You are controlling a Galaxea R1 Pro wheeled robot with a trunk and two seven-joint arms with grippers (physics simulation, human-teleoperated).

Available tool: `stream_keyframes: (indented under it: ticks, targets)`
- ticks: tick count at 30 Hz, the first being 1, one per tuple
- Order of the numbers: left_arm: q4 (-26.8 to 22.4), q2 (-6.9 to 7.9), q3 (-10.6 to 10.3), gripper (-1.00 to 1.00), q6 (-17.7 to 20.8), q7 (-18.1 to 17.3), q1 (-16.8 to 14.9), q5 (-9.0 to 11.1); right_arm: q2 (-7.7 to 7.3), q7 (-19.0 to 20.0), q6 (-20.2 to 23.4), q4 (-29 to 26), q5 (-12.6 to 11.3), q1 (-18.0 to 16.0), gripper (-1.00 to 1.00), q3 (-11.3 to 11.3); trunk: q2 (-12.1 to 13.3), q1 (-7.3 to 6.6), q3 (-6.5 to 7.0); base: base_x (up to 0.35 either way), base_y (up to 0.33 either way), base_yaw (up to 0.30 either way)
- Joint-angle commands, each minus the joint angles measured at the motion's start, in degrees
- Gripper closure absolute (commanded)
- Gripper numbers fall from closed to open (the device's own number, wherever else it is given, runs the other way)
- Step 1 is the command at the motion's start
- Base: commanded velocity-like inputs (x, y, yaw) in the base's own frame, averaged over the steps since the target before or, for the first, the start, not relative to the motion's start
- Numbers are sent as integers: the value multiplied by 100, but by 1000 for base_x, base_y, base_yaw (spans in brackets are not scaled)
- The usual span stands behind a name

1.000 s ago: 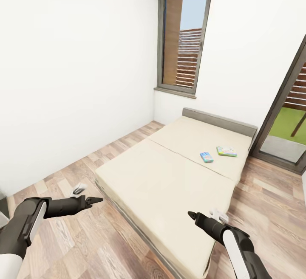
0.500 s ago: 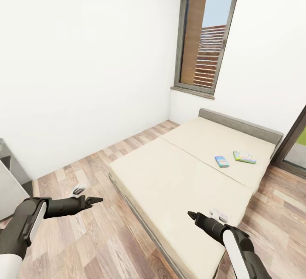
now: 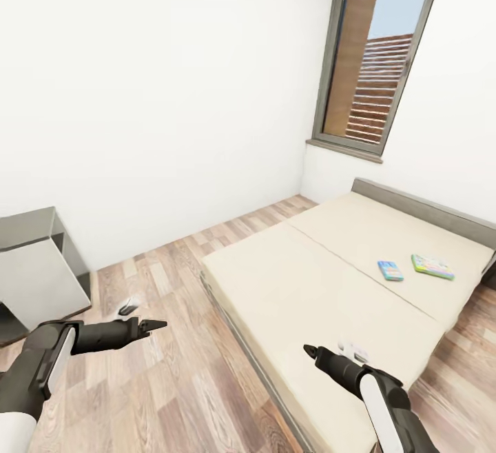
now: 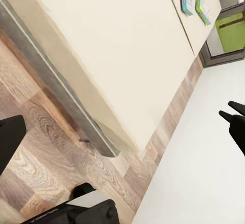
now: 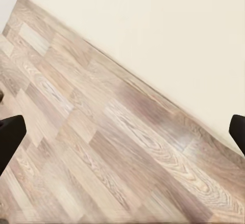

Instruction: Put all the toys in the child's room - the three board games (two on the bed and one on the table), the two jigsaw puzzles on the table, and the tennis ball on the table - inside the toy box on the table in the child's room.

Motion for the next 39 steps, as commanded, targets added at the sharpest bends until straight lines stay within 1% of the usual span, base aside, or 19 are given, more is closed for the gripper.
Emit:
stream_keyframes:
  ticks: [1,12,20,29,39]
  targets:
    - [1,-1,5,-100,47,-19,-5,0,5,-5,32,-4,-28,-4,-100,-16,-13,3,-17,-36,-25,269]
    - [1,-1,5,-100,47,-19,-1,7,5,-6,32,10,-28,-4,-100,-7,-13,3,-64,-7,-11,268]
    - [1,-1,3,-100,47,-19,-1,10,5,-14,18,89,-27,-4,-100,-10,-13,3,-100,-41,-181,267]
    - [1,-1,-1,-100,47,-19,-1,10,5,-15,6,115,-20,-4,-100,-7,-13,3,-140,-12,-30,267]
    - [1,-1,-4,-100,47,-19,-1,15,5,-15,5,116,-19,-4,-100,-6,-13,3,-185,-127,-1,267]
